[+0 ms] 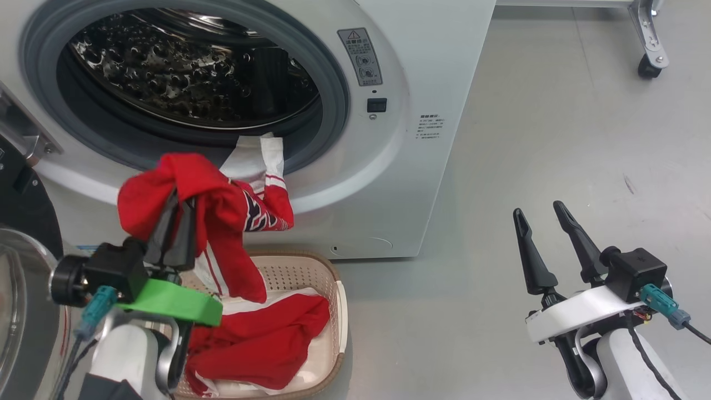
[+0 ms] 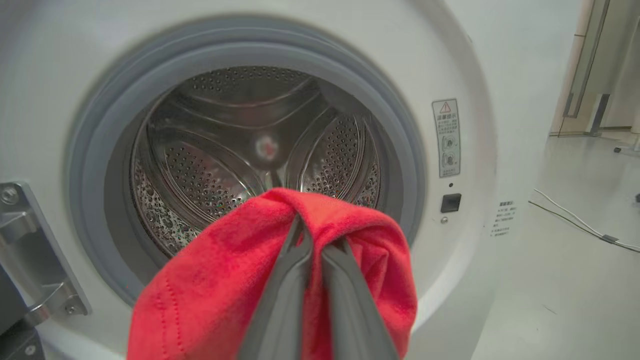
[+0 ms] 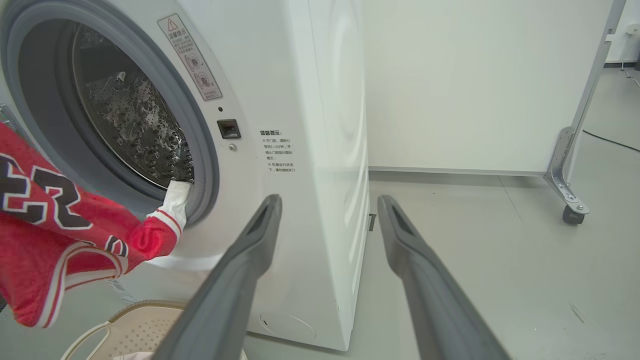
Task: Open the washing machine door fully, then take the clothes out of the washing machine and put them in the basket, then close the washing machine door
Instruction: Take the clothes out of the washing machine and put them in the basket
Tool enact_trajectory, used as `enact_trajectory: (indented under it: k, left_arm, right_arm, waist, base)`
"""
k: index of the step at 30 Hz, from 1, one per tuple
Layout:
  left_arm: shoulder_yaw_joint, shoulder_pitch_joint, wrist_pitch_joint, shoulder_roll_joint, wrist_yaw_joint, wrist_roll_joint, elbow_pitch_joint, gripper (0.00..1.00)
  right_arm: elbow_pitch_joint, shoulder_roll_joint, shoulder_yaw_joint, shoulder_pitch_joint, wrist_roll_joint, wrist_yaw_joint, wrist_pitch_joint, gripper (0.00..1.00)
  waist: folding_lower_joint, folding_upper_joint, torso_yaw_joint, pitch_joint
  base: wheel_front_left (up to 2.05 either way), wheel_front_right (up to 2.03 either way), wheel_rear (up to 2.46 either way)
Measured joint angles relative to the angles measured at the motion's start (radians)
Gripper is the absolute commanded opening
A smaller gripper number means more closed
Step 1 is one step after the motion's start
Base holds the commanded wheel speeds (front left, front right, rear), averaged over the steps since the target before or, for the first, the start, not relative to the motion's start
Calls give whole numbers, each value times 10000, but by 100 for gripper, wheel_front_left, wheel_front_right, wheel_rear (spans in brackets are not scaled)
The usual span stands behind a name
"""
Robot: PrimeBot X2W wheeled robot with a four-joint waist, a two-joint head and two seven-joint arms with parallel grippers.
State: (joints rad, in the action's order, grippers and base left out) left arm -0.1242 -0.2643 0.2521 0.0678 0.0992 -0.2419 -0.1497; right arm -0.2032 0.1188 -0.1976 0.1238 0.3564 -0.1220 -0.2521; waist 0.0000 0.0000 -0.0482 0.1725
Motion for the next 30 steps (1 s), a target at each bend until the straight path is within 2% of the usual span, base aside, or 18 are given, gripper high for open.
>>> enact_trajectory:
  k: [14, 24, 30]
  left_arm:
    - [-380, 575, -794, 2, 21, -2, -1083, 0]
    - [-476, 557, -1755, 4, -249, 222, -1925, 0]
    - [-732, 431, -2048, -10, -249, 240, -2307, 0]
  right_arm:
    - [136, 19, -104, 21, -12, 0, 0, 100]
    - [261, 144, -155, 249, -10, 0, 0, 100]
    - [309, 274, -165, 404, -10, 0, 0, 100]
  waist:
    - [0, 0, -163, 558]
    - [0, 0, -349, 1282]
    - [0, 0, -446, 1709]
  base:
    - [0, 0, 0]
    - [0, 0, 0]
    - [0, 0, 0]
